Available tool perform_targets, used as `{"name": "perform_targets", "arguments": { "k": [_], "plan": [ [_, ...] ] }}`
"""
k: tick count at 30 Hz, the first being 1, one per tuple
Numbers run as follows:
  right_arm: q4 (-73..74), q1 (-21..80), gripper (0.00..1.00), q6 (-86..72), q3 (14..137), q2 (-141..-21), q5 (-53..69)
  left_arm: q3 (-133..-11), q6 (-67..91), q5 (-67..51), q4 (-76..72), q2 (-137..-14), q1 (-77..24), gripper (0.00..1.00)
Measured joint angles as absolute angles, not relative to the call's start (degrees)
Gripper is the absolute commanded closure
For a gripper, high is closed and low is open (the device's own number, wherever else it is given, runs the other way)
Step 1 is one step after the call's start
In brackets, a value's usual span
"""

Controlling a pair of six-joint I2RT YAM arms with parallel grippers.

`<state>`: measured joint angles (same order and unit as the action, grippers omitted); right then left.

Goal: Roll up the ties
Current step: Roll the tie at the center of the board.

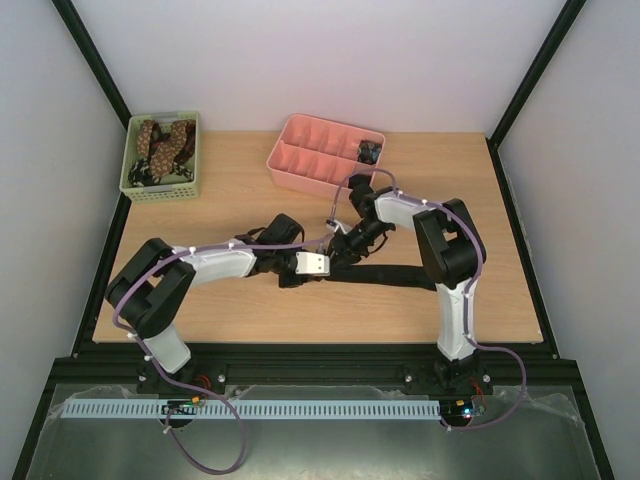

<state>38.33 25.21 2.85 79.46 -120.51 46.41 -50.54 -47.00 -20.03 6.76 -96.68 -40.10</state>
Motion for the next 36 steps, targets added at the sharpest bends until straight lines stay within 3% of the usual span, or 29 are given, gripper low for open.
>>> {"name": "perform_targets", "arguments": {
  "k": [8,15,28,36],
  "plan": [
    [38.9,22.5,0.72,1.6,79.2,-118.4,47.6,-52.8,-46.3,-20.1,6.8,-98.5,-40.2,0.66],
    [37.6,21.4,0.6,-1.6,75.3,-114.4,48.9,-55.0,-45.8,-20.1,6.9,-100.1,-40.3,0.66],
    [34.0,20.9,0.6,-4.6,71.6,-113.1,47.9,-60.2,-44.1,-20.1,7.2,-104.6,-42.0,0.65],
    [32.2,20.7,0.81,-5.2,71.6,-113.4,45.6,-61.6,-43.2,-20.1,7.7,-105.7,-42.2,0.65]
  ]
}}
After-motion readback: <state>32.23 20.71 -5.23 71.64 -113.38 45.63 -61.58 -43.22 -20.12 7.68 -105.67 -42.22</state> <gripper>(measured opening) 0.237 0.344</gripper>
